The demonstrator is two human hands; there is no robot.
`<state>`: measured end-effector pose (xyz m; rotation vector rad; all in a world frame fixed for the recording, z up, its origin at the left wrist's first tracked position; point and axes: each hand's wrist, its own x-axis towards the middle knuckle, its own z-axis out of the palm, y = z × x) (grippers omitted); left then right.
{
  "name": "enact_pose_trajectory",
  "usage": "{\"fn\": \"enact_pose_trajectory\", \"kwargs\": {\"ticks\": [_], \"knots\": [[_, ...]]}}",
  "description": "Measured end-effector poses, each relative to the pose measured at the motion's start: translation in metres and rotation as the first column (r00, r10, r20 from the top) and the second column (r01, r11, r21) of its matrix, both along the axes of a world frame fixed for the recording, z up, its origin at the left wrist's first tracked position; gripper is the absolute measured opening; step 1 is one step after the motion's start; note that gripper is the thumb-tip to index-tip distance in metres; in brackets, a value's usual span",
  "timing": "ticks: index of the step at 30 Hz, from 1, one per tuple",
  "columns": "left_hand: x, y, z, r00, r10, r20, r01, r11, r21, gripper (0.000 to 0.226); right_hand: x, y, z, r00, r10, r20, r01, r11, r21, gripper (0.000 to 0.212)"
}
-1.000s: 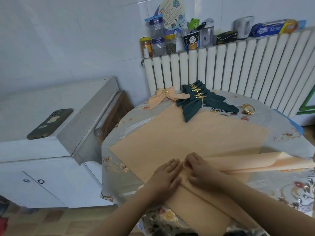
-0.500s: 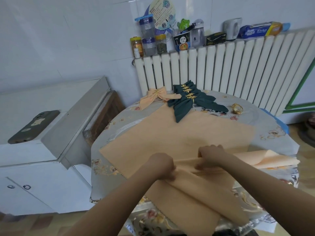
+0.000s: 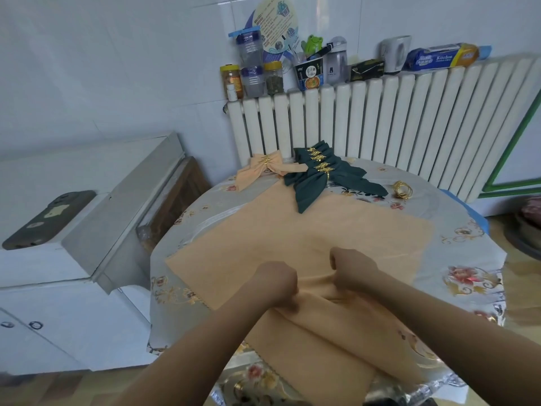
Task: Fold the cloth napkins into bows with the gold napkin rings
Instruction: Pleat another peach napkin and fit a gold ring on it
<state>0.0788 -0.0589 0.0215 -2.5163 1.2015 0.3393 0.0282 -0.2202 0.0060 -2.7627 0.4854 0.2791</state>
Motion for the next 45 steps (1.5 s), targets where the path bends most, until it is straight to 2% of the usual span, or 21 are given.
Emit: {"fn": "enact_pose_trajectory", "kwargs": {"ticks": [6,9,13,18,20,24,26,29,31,34,35,37,39,41,42,45], "knots": [[-0.002,0.004,-0.002,1.0,-0.005,0.026,0.006,0.999,-0.045,0.037,0.0,0.0,-0.011,0.99,-0.115,0.084,0.106,0.989,0.102,0.014],[-0.005,0.007,-0.005,0.999,0.013,0.035,-0.01,0.996,-0.085,0.037,0.002,0.001,-0.009,0.991,-0.081,0.103,0.081,0.997,0.007,0.018],[-0.009,0.004,-0.008,0.998,0.046,0.043,-0.04,0.993,-0.11,0.039,0.007,0.003,-0.002,0.997,-0.061,0.042,0.068,0.983,-0.169,0.02],[-0.01,0.003,-0.008,0.997,0.054,0.047,-0.048,0.992,-0.115,0.041,0.01,0.011,0.002,0.998,-0.064,0.023,0.067,0.973,-0.222,0.018],[-0.01,0.003,-0.008,0.997,0.057,0.047,-0.051,0.992,-0.119,0.041,0.011,0.012,-0.001,0.995,-0.094,0.04,0.099,0.986,-0.134,0.02],[-0.01,0.004,-0.009,0.998,0.046,0.045,-0.039,0.989,-0.145,0.039,0.009,0.007,-0.001,0.98,-0.196,0.023,0.188,0.964,0.189,0.027],[-0.009,0.008,-0.011,0.999,0.046,0.009,-0.043,0.982,-0.186,0.037,0.005,0.006,0.0,0.967,-0.256,0.002,0.238,0.903,0.357,0.027],[-0.006,0.021,-0.017,0.994,0.023,-0.111,-0.057,0.947,-0.317,0.035,-0.005,0.013,0.0,0.933,-0.358,-0.034,0.306,0.742,0.597,0.023],[-0.003,0.028,-0.016,0.976,0.043,-0.213,-0.126,0.912,-0.391,0.031,-0.01,0.017,-0.003,0.91,-0.412,-0.031,0.314,0.64,0.701,0.025],[0.001,0.029,-0.013,0.909,0.119,-0.399,-0.263,0.907,-0.328,0.035,-0.021,0.022,-0.011,0.879,-0.476,0.006,0.3,0.564,0.769,0.021],[0.002,0.029,-0.01,0.879,0.153,-0.452,-0.311,0.902,-0.299,0.037,-0.024,0.024,-0.016,0.876,-0.481,0.036,0.278,0.565,0.777,0.018],[0.005,0.03,-0.004,0.819,0.193,-0.54,-0.38,0.888,-0.258,0.037,-0.032,0.027,-0.026,0.896,-0.411,0.165,0.167,0.659,0.733,0.013],[0.008,0.032,0.003,0.745,0.193,-0.639,-0.446,0.856,-0.262,0.044,-0.039,0.031,-0.032,0.923,-0.248,0.295,0.011,0.782,0.623,0.013],[0.009,0.036,0.01,0.626,0.19,-0.756,-0.543,0.802,-0.248,0.055,-0.042,0.038,-0.035,0.926,-0.086,0.367,-0.122,0.853,0.507,0.02],[0.01,0.037,0.012,0.621,0.174,-0.764,-0.536,0.806,-0.253,0.057,-0.043,0.04,-0.037,0.922,-0.032,0.386,-0.161,0.874,0.458,0.023],[0.011,0.04,0.01,0.777,0.147,-0.613,-0.358,0.903,-0.237,0.042,-0.042,0.042,-0.041,0.916,0.057,0.396,-0.206,0.915,0.346,0.028]]}}
